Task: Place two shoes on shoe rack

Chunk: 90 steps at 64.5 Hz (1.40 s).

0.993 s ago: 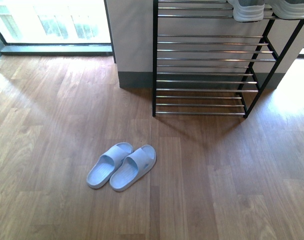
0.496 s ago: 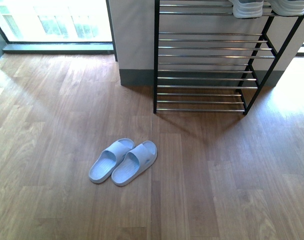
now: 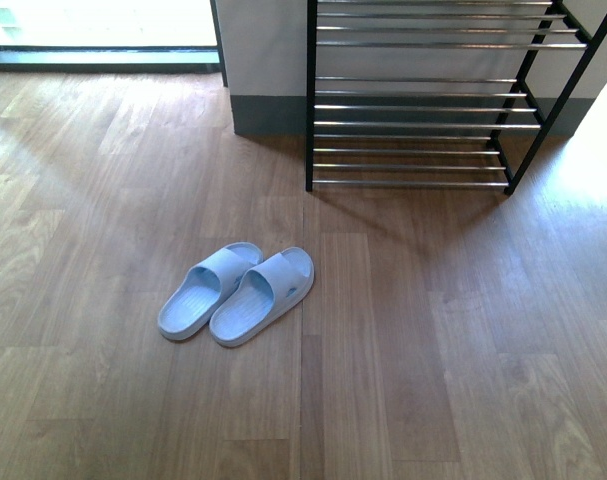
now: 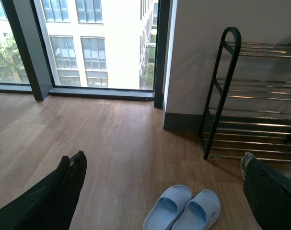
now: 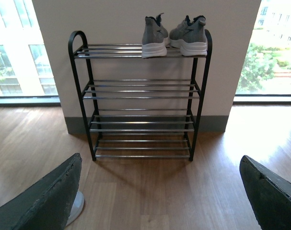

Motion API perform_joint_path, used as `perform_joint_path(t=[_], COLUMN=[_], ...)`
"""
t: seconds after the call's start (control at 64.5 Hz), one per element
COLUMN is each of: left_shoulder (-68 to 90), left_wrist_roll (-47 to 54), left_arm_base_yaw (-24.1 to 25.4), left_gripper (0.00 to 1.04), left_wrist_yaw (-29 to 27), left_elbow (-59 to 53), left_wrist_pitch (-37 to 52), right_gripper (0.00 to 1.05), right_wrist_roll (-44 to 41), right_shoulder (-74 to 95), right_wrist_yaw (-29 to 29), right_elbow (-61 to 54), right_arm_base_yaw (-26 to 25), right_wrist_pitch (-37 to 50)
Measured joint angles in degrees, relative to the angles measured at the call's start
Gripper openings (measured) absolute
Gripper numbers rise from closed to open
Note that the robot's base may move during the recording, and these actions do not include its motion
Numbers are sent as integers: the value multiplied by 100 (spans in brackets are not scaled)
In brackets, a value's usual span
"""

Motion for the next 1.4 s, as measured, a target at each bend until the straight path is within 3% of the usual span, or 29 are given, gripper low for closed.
perform_joint_path(t=[1.396], left_shoulder=[0], left_wrist_roll=[2], left_arm_base_yaw=[0], left_gripper=[95], left_wrist_yaw=[2], left_elbow=[0], left_wrist_pitch=[0], right_gripper=[96], right_wrist_roll=[0], right_shoulder=[2], right_wrist_yaw=[-4], right_elbow=[0], right_arm_base_yaw=[0], right_wrist_pitch=[0])
